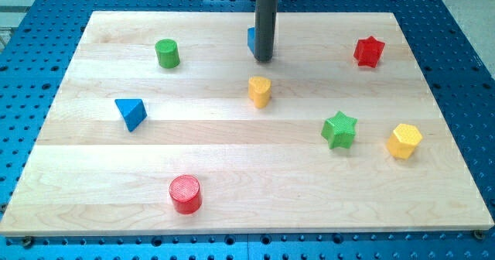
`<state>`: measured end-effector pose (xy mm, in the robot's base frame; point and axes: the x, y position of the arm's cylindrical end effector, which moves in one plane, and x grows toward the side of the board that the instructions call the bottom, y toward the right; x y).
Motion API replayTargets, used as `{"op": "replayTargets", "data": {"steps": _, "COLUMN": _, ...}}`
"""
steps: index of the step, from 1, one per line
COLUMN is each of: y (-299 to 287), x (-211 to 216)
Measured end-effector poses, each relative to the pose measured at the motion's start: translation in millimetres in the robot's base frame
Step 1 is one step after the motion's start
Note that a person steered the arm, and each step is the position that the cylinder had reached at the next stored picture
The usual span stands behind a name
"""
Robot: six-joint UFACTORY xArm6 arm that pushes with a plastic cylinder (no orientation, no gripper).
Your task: Move the cube to the top center of the board
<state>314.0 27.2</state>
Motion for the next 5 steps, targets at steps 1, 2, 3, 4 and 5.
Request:
{"op": "replayTargets", "data": {"steps": 1, "y": -45.4, "x": 12.4}}
{"op": "replayTargets", "data": {"steps": 2, "y": -40.4, "x": 1.0}}
{"op": "replayTargets", "data": {"steps": 3, "y": -12.4, "x": -10.7}}
{"op": "replayTargets", "data": {"steps": 4, "y": -8.9, "x": -28.0}}
{"op": "replayTargets", "data": {"steps": 5, "y": -7.9, "x": -27.5}}
